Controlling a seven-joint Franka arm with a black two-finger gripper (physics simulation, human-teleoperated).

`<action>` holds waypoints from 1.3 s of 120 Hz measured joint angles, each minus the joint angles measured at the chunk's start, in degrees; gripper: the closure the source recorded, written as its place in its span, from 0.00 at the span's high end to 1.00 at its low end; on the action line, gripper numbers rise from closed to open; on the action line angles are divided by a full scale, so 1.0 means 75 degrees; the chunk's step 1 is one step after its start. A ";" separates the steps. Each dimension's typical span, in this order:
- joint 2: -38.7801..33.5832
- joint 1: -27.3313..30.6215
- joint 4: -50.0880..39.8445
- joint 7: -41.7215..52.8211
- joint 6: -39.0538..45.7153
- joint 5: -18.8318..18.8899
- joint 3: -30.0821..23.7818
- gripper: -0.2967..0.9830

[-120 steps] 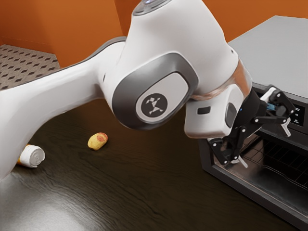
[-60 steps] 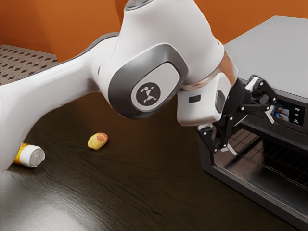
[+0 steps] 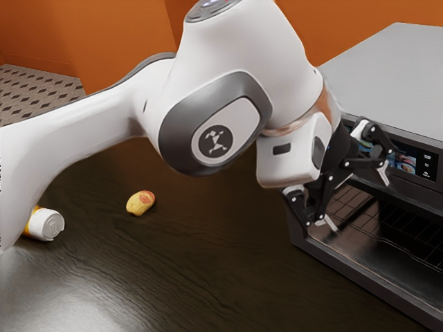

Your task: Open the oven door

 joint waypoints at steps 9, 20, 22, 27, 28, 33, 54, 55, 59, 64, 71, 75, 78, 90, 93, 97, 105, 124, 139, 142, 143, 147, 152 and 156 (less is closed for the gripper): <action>0.0004 0.0065 -0.0007 -0.0081 -0.0009 -0.0001 0.0033 0.77; 0.0006 0.0110 -0.0024 -0.0167 -0.0019 -0.0002 0.0063 0.77; 0.0006 0.0113 -0.0029 -0.0181 -0.0022 -0.0002 0.0066 0.77; 0.0000 0.0111 -0.0069 -0.0216 -0.0026 -0.0002 0.0069 0.78; -0.0001 0.0111 -0.0080 -0.0223 -0.0027 -0.0001 0.0067 0.78; -0.0010 0.0096 -0.0136 -0.0255 -0.0029 -0.0001 0.0071 0.78; -0.1757 0.0062 -0.2003 -0.0380 0.0004 0.0015 0.0133 0.59; -0.2054 0.0077 -0.2277 -0.0388 0.0013 0.0015 0.0109 0.60; -0.3467 0.0065 -0.3488 -0.0429 0.0018 0.0017 -0.0005 0.63; -0.5527 0.0041 -0.4791 -0.0499 -0.0196 0.0018 -0.0130 0.66; -0.8034 0.0034 -0.4501 -0.0587 -0.0970 0.0019 0.0077 0.70; -0.7392 0.0070 -0.2748 -0.0648 -0.1554 0.0039 0.0545 0.71; -0.6108 0.0139 -0.0944 -0.0711 -0.2090 0.0062 0.1036 0.72; -0.2645 0.0410 0.2020 -0.1833 -0.3333 -0.0446 0.3359 0.74; -0.2060 0.0430 0.2254 -0.2352 -0.3587 -0.0304 0.3496 0.74; -0.1395 0.0418 0.2503 -0.3012 -0.3881 -0.0128 0.3604 0.75; -0.0596 0.0357 0.2724 -0.4225 -0.4318 0.0053 0.3724 0.75; 0.0184 0.0206 0.1781 -0.6062 -0.4392 0.0002 0.4011 0.76; 0.0239 0.0490 0.1667 -0.7045 -0.4300 -0.0085 0.4061 0.77; 0.0243 0.0508 0.1665 -0.7218 -0.4287 -0.0096 0.4063 0.77; 0.0244 0.0510 0.1664 -0.7275 -0.4283 -0.0100 0.4063 0.77; 0.0247 0.0506 0.1661 -0.7493 -0.4269 -0.0108 0.4064 0.77; 0.0249 0.0484 0.1659 -0.7748 -0.4255 -0.0115 0.4065 0.77; 0.0250 0.0463 0.1658 -0.7939 -0.4245 -0.0118 0.4065 0.77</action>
